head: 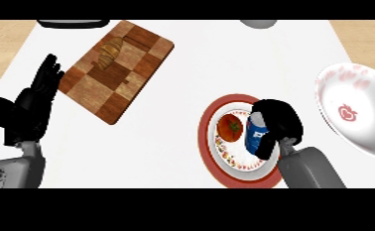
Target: Pick the can from the plate and place it in the bowl
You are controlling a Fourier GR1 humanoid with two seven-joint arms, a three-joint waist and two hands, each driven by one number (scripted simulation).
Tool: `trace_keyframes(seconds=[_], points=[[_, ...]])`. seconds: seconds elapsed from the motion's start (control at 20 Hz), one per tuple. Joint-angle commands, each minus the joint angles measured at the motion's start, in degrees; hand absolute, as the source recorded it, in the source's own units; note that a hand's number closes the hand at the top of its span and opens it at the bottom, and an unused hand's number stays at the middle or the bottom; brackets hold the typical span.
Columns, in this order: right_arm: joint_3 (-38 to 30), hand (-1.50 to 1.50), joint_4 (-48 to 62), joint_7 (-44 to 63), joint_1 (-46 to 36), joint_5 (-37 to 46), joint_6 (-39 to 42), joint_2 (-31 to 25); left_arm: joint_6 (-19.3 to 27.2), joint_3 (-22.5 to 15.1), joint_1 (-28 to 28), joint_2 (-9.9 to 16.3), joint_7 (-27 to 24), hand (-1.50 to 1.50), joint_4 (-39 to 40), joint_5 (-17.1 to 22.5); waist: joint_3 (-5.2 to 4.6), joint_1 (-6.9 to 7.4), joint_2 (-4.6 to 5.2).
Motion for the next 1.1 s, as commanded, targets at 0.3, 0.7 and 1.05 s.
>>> trace_keyframes(seconds=[0.3,0.7,1.05], points=[[-1.63,1.50,-21.94,10.52,0.27,10.11,-4.82,-3.62,-1.30,1.56,2.72,0.99,-1.72,0.00,0.04,0.16,0.33,-0.85,-0.03],[-10.91,1.50,-43.21,16.71,0.87,7.56,-0.68,-5.08,-0.24,1.24,-1.80,-0.19,0.36,0.00,2.01,-0.24,0.39,-0.88,0.26],[-25.21,1.50,-36.98,9.48,-0.71,-1.53,-0.89,-8.22,-1.41,1.86,-1.47,0.31,0.03,0.00,0.90,-0.79,0.42,-0.07,0.43]])
